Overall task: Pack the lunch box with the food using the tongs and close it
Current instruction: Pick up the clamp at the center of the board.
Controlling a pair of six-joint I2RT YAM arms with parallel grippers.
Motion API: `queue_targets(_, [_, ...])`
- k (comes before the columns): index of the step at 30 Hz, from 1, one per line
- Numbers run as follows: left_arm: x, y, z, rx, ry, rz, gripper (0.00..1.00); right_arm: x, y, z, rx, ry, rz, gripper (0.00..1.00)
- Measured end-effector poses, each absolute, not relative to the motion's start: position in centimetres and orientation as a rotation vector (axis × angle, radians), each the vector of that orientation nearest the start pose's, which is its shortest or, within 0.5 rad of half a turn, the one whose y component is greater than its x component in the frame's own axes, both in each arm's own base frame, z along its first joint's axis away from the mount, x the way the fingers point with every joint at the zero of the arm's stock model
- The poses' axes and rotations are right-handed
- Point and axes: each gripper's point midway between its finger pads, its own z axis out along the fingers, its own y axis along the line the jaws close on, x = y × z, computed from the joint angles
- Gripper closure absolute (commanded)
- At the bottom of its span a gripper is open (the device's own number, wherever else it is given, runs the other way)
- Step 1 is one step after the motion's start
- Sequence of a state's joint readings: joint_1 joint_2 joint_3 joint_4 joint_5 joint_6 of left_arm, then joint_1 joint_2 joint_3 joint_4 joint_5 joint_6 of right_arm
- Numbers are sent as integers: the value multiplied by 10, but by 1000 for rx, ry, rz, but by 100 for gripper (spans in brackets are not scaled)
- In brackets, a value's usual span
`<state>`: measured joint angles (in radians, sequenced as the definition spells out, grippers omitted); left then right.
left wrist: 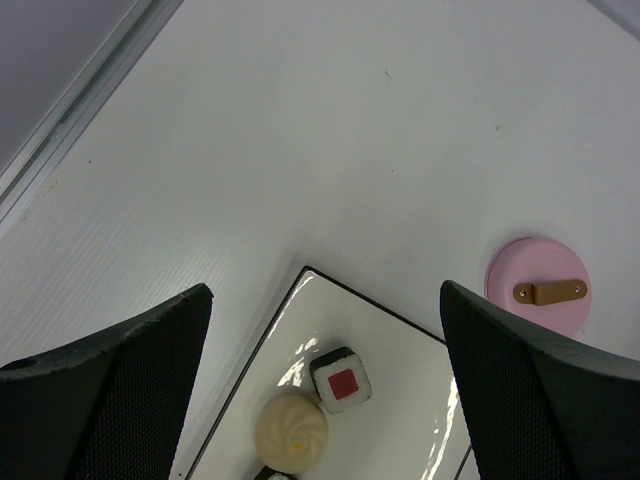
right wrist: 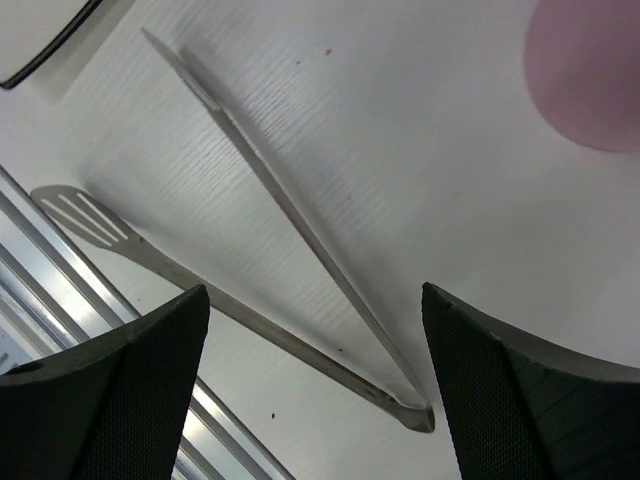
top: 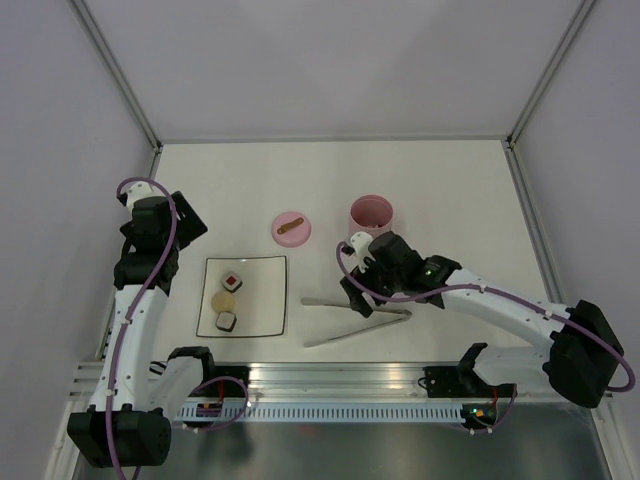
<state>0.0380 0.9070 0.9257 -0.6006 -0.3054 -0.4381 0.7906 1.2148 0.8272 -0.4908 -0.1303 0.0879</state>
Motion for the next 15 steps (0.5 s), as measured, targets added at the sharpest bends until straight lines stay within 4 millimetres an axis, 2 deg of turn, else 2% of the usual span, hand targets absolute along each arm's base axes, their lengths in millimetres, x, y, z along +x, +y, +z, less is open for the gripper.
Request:
queue_targets(3, [285, 47, 219, -669, 2016, 92, 0, 180, 250, 84, -1082, 2305, 537, 13])
queue_targets(6, [285, 47, 219, -669, 2016, 92, 0, 178, 256, 61, -1172, 2312, 508, 15])
queue_targets(10, [285, 47, 219, -669, 2016, 92, 0, 183, 256, 36, -1239, 2328, 431, 21])
queue_targets(14, [285, 47, 219, -669, 2016, 92, 0, 187, 252, 22, -1275, 2341, 367, 28])
queue_targets(15, [285, 47, 219, -669, 2016, 92, 0, 187, 251, 20, -1281, 2344, 358, 35])
